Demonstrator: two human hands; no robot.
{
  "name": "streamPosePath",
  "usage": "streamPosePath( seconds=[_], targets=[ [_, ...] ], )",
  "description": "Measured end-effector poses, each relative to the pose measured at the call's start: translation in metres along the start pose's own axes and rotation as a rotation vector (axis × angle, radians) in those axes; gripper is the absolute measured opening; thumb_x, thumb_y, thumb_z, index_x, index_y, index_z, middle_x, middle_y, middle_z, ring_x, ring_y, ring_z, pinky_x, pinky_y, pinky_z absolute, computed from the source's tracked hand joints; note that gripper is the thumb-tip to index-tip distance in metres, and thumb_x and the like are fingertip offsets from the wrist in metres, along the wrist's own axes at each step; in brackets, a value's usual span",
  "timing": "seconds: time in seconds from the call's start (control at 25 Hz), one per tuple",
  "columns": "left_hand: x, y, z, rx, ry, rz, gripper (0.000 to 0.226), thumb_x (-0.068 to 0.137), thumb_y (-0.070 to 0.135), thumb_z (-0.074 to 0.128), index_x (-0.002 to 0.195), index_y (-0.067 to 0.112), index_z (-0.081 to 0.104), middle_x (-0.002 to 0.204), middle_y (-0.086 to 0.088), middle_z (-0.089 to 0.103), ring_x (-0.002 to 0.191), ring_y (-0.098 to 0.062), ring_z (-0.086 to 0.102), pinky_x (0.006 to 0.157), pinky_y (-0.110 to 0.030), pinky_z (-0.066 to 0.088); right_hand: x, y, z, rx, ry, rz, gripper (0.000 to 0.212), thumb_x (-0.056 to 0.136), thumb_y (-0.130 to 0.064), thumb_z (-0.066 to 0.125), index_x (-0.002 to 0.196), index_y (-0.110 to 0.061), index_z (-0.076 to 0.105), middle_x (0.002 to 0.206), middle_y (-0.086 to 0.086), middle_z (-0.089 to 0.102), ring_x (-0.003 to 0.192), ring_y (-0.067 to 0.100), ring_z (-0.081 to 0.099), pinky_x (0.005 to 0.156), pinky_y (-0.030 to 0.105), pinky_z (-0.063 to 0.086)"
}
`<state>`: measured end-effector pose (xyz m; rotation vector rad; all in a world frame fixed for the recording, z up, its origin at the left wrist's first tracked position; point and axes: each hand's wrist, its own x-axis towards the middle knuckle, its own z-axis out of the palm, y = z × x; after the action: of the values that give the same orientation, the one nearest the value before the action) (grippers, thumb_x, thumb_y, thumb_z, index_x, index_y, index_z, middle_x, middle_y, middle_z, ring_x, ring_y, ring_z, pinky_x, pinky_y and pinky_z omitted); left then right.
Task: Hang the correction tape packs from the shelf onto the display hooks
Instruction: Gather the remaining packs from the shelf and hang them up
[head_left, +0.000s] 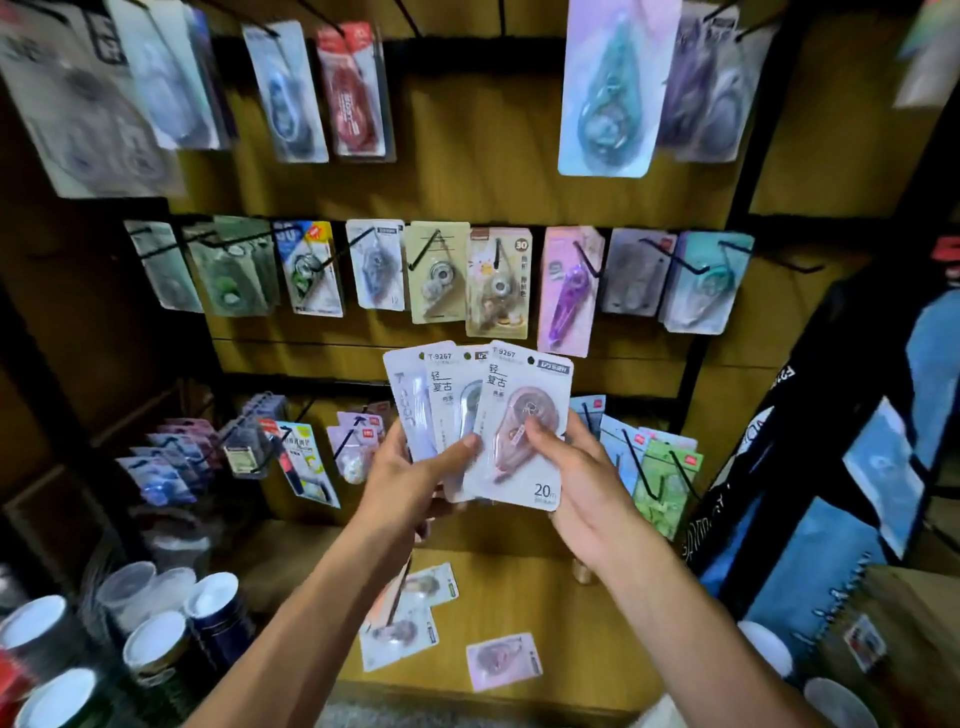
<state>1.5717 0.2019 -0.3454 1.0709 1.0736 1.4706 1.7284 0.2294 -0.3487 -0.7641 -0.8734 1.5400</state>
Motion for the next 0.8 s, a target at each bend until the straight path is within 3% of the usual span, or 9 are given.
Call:
streamPosePath(
  seconds=[0.08,0.16,0.4,0.8],
  targets=[
    [-0.001,0.003,0.001,-0.042,-0.04,-0.063,0.039,0.084,0.004,0.07,0.112,0.029,0.059,0.094,0.005,0.077,0.07,-0.018,0.073,0.051,-0.028,0.056,0.003,-0.009,0.0,0.007,0.001,-0.033,0.041,0.082,-0.016,0.068,0.123,-0.015,0.06,0.117,0.013,0.071,0.108,0.034,0.067,0.086,0.05,0.056],
    [0.001,0.008,0.004,-0.128,-0.038,-0.071,0.041,0.085,0.003,0.069,0.118,0.026,0.058,0.102,0.004,0.076,0.076,-0.019,0.074,0.053,-0.026,0.056,0.004,-0.017,0.003,-0.008,-0.029,-0.07,0.035,0.088,-0.015,0.065,0.123,-0.017,0.059,0.116,0.011,0.072,0.108,0.032,0.068,0.086,0.048,0.057],
    [0.008,0.017,0.021,-0.328,0.004,-0.08,0.039,0.087,0.011,0.067,0.124,0.021,0.06,0.116,-0.004,0.072,0.093,-0.026,0.073,0.056,-0.029,0.059,0.009,-0.04,0.004,-0.016,-0.083,-0.127,0.049,0.077,-0.021,0.068,0.125,-0.015,0.059,0.12,0.011,0.07,0.111,0.031,0.067,0.095,0.053,0.052],
    [0.016,0.013,0.035,-0.384,0.01,-0.079,0.048,0.09,-0.012,0.055,0.125,0.021,0.057,0.112,-0.006,0.073,0.097,-0.027,0.073,0.068,-0.03,0.061,0.017,-0.059,-0.012,-0.124,-0.06,-0.128,0.031,0.091,-0.011,0.064,0.121,-0.015,0.061,0.116,0.008,0.072,0.105,0.026,0.07,0.088,0.049,0.057]
  ],
)
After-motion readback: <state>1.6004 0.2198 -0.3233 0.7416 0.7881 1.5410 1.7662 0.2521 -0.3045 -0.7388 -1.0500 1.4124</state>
